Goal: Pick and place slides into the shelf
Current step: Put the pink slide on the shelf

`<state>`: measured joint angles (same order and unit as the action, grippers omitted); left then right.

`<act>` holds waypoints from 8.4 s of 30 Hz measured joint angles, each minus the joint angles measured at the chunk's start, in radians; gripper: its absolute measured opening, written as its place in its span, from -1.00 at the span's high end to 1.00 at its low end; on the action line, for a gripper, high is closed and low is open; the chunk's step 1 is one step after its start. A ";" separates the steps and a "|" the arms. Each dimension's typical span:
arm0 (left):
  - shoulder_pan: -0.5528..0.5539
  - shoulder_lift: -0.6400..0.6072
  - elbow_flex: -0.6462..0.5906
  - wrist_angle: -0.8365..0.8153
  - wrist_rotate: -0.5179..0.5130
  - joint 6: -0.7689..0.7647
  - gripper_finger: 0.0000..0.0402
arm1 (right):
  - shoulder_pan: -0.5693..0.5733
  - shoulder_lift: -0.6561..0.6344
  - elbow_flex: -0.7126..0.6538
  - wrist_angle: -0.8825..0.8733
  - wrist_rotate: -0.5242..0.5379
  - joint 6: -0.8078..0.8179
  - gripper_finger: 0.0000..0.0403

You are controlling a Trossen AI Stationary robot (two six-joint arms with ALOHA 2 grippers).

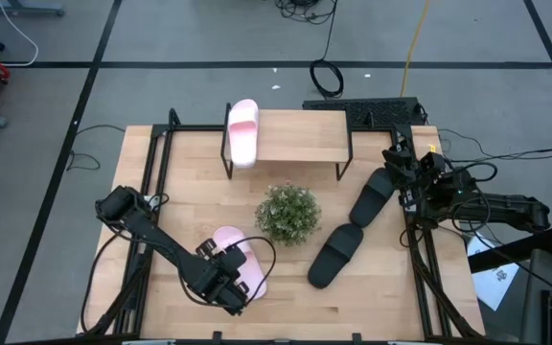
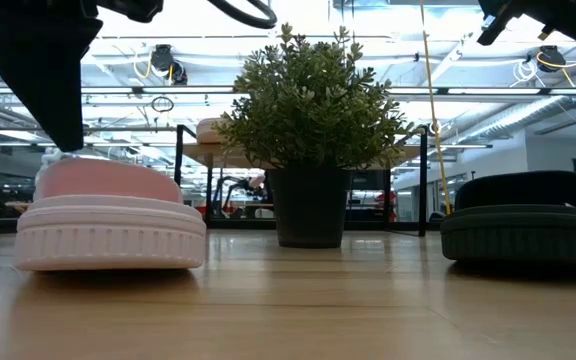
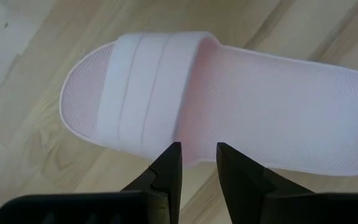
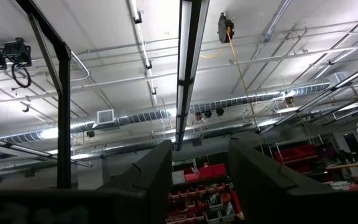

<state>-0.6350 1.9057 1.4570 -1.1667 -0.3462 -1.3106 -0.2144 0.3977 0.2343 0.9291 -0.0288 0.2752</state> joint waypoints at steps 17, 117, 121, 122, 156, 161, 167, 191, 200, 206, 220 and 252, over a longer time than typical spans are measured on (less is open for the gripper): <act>0.021 0.071 0.003 -0.036 -0.003 -0.013 0.52 | 0.000 0.000 0.000 0.000 0.000 0.000 0.26; 0.087 -0.314 0.238 -0.405 -0.329 0.328 1.00 | 0.000 0.000 0.000 -0.013 0.073 -0.001 0.26; 0.144 -0.350 0.310 -0.406 -0.426 0.498 1.00 | 0.000 0.001 0.000 -0.035 0.114 -0.007 0.26; 0.159 -0.354 0.337 -0.405 -0.450 0.545 1.00 | 0.000 0.001 0.000 -0.035 0.120 -0.009 0.26; 0.827 -0.055 0.765 0.206 -0.500 1.383 1.00 | 0.000 0.002 0.000 -0.007 0.349 -0.123 0.26; 0.859 0.018 0.765 0.168 -0.495 1.311 1.00 | 0.000 0.002 0.000 -0.005 0.350 -0.131 0.26; 0.884 0.091 0.765 0.090 -0.503 1.278 1.00 | 0.000 0.002 0.000 -0.005 0.350 -0.141 0.26; 0.930 0.140 0.620 0.167 -0.414 1.364 1.00 | 0.000 0.002 0.000 -0.005 0.346 -0.165 0.26; 0.958 0.139 0.620 0.133 -0.363 1.433 1.00 | 0.000 0.002 0.000 -0.005 0.346 -0.165 0.26; 0.976 0.139 0.620 0.114 -0.353 1.445 1.00 | 0.000 0.002 0.000 -0.005 0.346 -0.164 0.26; 0.982 0.137 0.575 0.092 -0.309 1.457 1.00 | 0.000 0.002 0.000 -0.005 0.346 -0.164 0.26; 0.988 0.111 0.565 0.034 -0.282 1.486 1.00 | 0.000 0.002 0.000 -0.005 0.369 -0.164 0.26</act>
<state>0.3531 2.0167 2.0219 -1.1323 -0.6285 0.1751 -0.2142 0.3994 0.2342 0.9241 0.3401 0.1108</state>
